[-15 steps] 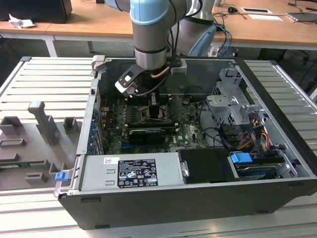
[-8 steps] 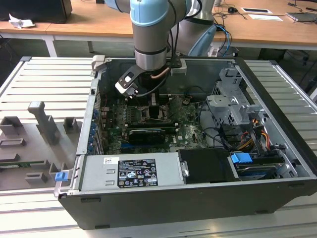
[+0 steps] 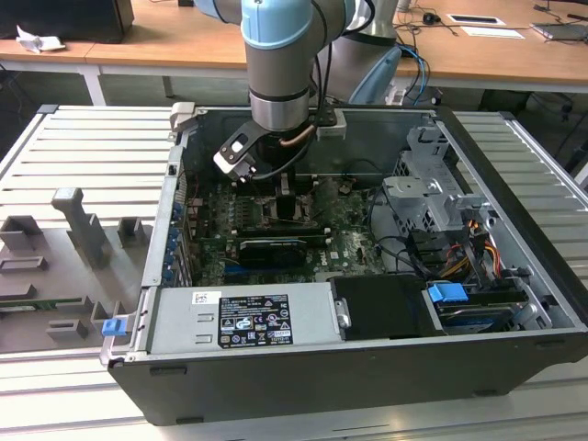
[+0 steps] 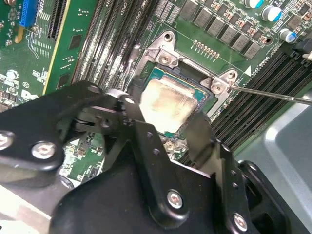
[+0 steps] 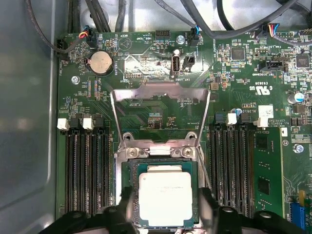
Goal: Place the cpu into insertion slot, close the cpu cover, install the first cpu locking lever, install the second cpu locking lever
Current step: 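Place the cpu into insertion slot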
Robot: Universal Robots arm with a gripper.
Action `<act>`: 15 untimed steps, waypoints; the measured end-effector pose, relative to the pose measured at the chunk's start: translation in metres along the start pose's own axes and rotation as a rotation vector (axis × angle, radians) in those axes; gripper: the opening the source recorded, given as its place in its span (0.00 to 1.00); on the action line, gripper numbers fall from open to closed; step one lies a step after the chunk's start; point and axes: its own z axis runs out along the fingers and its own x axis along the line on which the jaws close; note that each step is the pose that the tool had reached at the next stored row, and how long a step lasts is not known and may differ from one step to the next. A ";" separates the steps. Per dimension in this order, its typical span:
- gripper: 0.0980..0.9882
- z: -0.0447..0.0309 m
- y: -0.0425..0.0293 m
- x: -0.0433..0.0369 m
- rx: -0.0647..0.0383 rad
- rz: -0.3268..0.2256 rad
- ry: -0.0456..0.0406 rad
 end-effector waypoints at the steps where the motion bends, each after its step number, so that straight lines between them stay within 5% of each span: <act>1: 0.63 0.0000 0.0000 0.0000 0.000 0.000 -0.0002; 4: 0.63 0.0000 -0.0001 0.0005 0.000 0.000 0.0039; 11: 0.63 0.0010 -0.0002 0.0020 0.001 0.004 0.0394; 15: 0.63 0.0006 -0.0001 0.0021 0.001 0.004 0.0412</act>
